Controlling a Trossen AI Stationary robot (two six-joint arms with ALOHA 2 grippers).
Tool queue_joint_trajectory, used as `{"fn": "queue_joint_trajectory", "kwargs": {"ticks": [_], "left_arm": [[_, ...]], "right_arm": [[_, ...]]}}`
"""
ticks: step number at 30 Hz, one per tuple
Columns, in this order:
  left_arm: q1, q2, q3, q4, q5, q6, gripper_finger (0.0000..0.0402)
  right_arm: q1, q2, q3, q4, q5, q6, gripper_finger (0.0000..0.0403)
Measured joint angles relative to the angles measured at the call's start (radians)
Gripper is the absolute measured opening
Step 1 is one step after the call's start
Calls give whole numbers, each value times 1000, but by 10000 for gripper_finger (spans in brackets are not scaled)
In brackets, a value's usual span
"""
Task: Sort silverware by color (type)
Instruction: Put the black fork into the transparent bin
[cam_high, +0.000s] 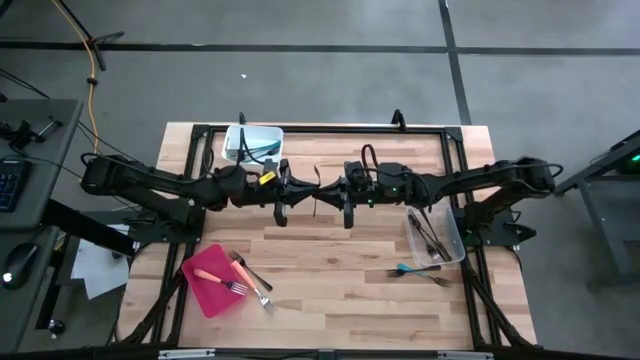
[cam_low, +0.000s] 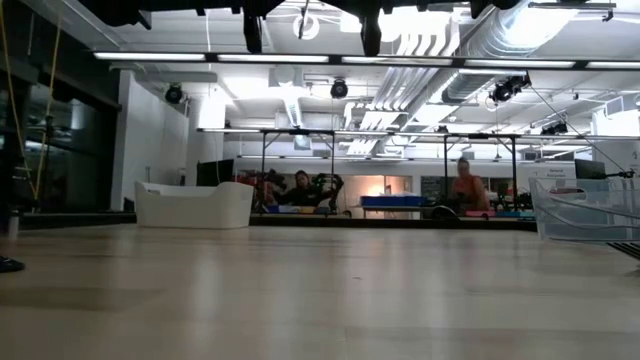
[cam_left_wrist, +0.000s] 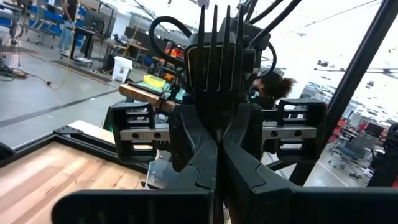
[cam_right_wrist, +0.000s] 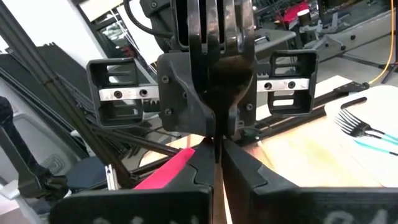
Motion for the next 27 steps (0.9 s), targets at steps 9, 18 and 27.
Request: {"fn": "queue_joint_trajectory", "kwargs": {"ticks": [9,18,27], "left_arm": [[0,0,0,-3,0,3,24],[0,0,0,-8,-4,4,55],[0,-76,1,-132,-3,-7,126]], "right_arm": [[0,0,0,0,-3,-6,2],[1,0,0,0,-3,-21,1],[-9,-25,1,-51,-4,-45,0]]}}
